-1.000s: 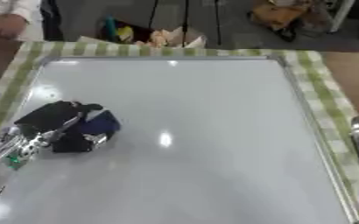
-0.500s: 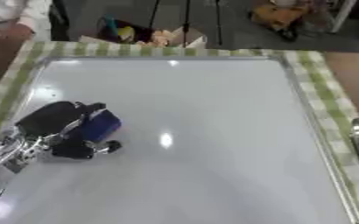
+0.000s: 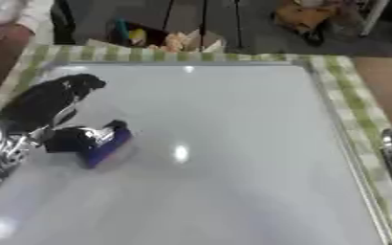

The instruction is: Wipe the whiteboard clean with a brush.

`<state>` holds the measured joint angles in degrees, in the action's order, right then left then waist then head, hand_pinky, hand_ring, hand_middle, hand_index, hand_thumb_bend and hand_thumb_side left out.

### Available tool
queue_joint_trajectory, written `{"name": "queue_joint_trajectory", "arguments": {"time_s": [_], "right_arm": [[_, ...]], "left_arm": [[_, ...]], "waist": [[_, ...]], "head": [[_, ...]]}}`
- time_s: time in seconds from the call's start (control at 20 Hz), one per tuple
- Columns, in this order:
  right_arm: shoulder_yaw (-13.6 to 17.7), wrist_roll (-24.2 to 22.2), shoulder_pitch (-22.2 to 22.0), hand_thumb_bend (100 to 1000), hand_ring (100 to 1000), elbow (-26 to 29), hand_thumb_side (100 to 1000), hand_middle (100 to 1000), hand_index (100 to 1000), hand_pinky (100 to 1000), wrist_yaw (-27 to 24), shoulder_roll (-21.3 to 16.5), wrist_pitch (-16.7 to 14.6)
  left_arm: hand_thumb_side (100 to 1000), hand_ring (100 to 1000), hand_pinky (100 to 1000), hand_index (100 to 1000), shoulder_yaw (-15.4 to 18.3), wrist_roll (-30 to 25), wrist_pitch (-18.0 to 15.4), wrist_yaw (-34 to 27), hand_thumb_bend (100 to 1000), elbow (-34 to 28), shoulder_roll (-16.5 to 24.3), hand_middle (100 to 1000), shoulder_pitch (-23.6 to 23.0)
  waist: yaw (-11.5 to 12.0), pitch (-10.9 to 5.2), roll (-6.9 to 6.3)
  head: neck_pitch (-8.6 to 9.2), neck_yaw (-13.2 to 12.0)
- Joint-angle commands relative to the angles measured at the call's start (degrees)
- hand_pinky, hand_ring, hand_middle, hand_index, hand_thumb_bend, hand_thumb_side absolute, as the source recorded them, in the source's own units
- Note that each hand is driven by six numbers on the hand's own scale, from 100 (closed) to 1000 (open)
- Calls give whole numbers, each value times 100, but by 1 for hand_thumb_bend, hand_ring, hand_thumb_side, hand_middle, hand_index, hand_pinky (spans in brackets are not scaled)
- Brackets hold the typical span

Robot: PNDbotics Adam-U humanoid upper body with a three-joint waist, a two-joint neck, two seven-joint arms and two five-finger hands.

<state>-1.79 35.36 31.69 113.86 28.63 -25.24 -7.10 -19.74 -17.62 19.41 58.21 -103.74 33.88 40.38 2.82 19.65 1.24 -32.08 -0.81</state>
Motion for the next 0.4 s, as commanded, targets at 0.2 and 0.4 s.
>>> {"name": "queue_joint_trajectory", "arguments": {"time_s": [0.2,0.4], "right_arm": [[74,30,55,100,837,73,947,768,820,812,11,-183,-5],[100,64,61,100,837,73,945,769,820,812,29,-188,-5]], "left_arm": [[1000,824,640,911,715,583,455,-90,188,-997,75,802,136],[1000,785,588,910,1027,1439,509,-719,100,-1080,-71,780,217]], "waist": [[19,-107,14],[30,-110,27]], "head": [[21,54],[20,75]]}}
